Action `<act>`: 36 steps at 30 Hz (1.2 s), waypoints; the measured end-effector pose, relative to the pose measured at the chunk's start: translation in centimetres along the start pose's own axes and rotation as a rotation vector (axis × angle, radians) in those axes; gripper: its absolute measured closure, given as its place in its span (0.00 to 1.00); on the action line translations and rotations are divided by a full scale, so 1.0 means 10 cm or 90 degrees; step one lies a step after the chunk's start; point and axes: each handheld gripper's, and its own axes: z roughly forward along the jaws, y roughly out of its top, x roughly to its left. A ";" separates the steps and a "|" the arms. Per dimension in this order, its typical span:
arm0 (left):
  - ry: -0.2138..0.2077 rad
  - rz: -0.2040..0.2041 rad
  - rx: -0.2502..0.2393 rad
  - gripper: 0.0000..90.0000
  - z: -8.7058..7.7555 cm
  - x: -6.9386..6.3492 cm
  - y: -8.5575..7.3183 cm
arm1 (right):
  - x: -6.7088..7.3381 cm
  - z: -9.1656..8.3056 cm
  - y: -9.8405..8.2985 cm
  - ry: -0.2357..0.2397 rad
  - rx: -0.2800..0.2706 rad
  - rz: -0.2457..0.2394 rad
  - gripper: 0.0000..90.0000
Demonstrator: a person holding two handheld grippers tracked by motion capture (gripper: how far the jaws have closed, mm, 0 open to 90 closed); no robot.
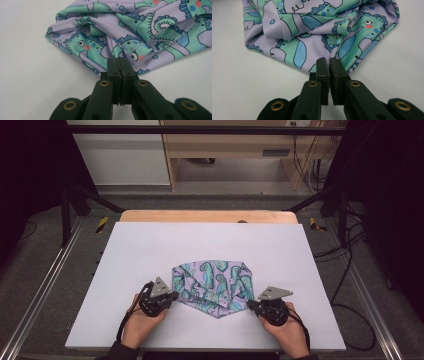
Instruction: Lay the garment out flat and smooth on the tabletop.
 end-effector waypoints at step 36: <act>0.055 -0.042 -0.140 0.16 -0.20 -0.25 -0.20 | 0.59 0.00 0.17 0.067 -0.064 -0.050 0.38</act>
